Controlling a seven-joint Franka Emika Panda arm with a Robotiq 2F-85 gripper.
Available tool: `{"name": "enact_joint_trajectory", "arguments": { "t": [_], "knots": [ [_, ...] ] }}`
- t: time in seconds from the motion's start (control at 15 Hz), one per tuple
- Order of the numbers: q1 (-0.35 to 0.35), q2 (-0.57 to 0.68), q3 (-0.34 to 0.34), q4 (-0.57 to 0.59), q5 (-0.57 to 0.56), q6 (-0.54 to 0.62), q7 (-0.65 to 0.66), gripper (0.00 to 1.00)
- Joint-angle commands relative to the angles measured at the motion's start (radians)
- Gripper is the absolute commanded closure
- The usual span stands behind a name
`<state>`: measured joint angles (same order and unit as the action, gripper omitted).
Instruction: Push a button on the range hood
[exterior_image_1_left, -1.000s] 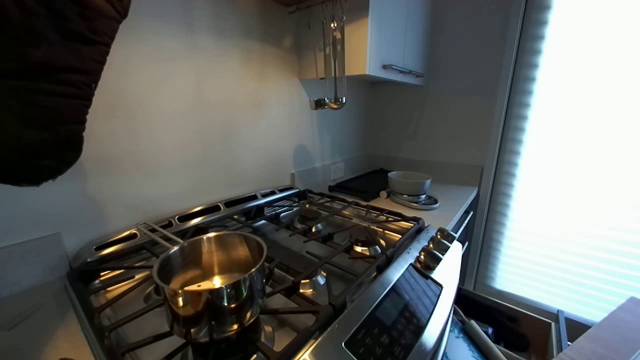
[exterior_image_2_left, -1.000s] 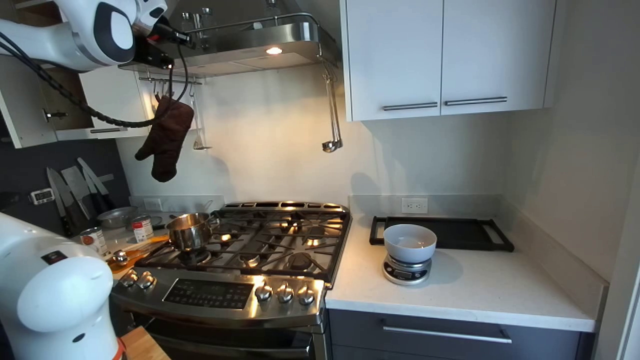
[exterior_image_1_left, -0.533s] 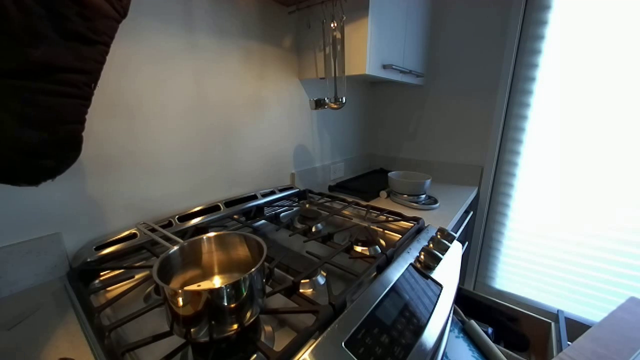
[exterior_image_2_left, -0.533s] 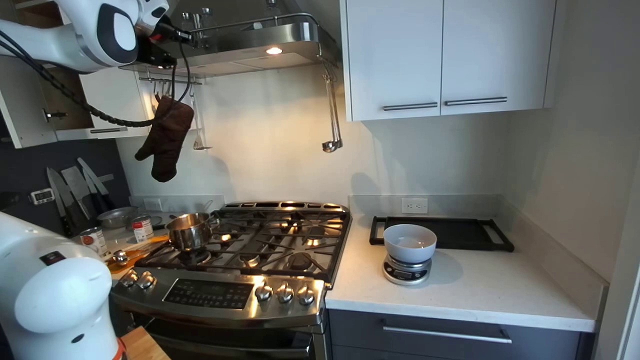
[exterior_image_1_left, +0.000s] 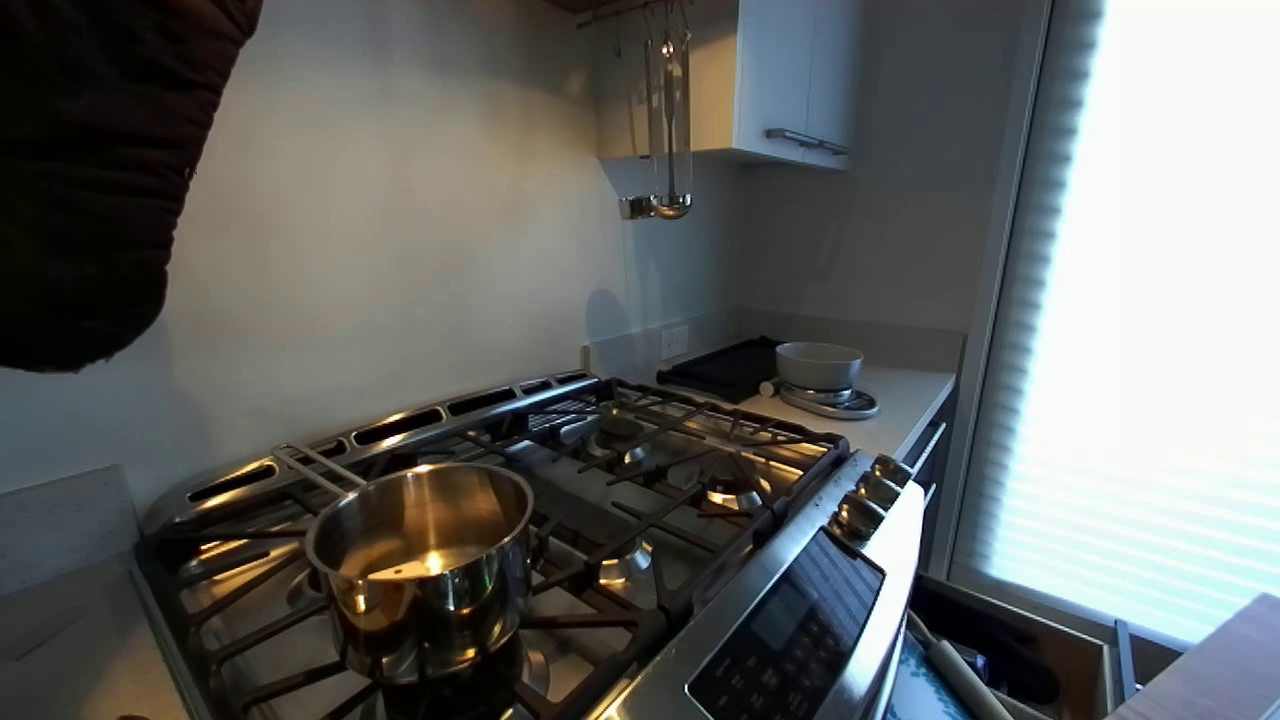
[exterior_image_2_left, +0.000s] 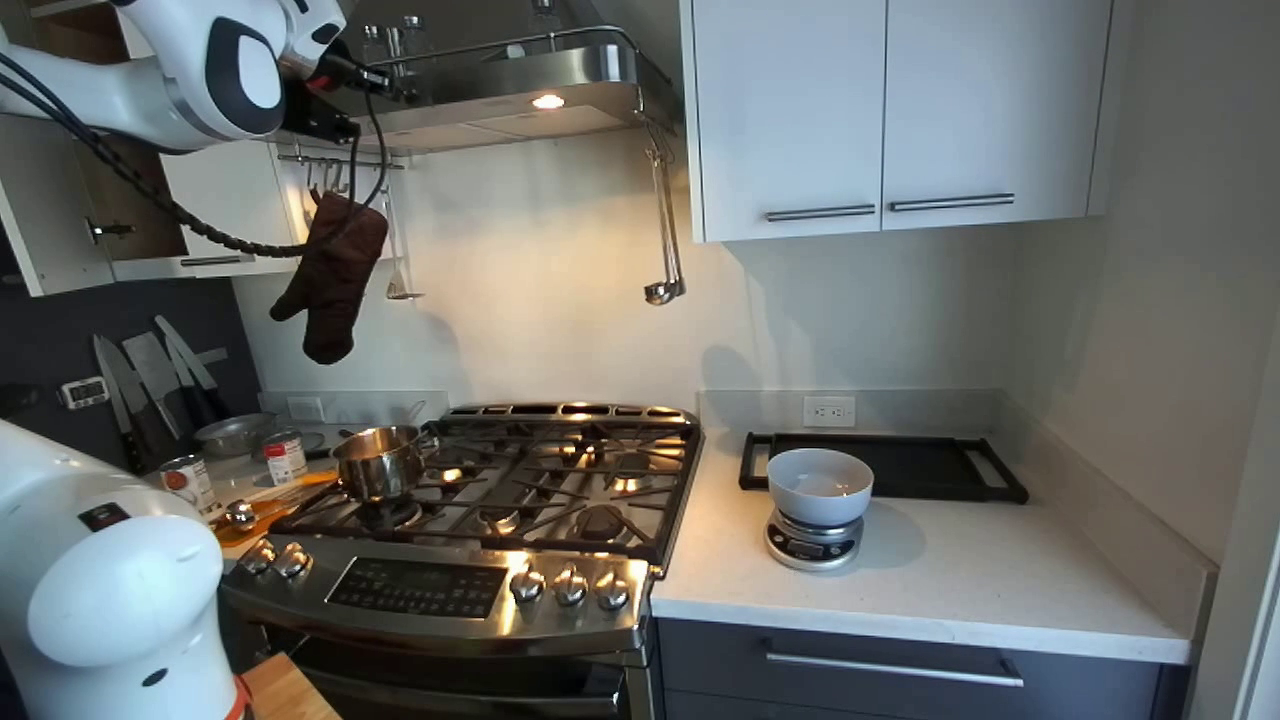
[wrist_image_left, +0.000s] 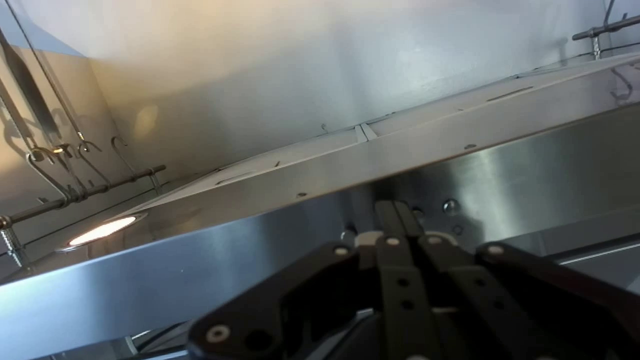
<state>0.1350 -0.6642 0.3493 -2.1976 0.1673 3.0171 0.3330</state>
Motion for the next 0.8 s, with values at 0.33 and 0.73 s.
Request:
{"name": "enact_joint_trajectory", "arguments": {
  "t": [0.33, 0.73],
  "knots": [
    [-0.013, 0.040, 0.012, 0.016, -0.002, 0.038, -0.001, 1.00],
    [0.006, 0.066, -0.001, 0.033, -0.001, 0.041, -0.016, 1.00]
  ]
}}
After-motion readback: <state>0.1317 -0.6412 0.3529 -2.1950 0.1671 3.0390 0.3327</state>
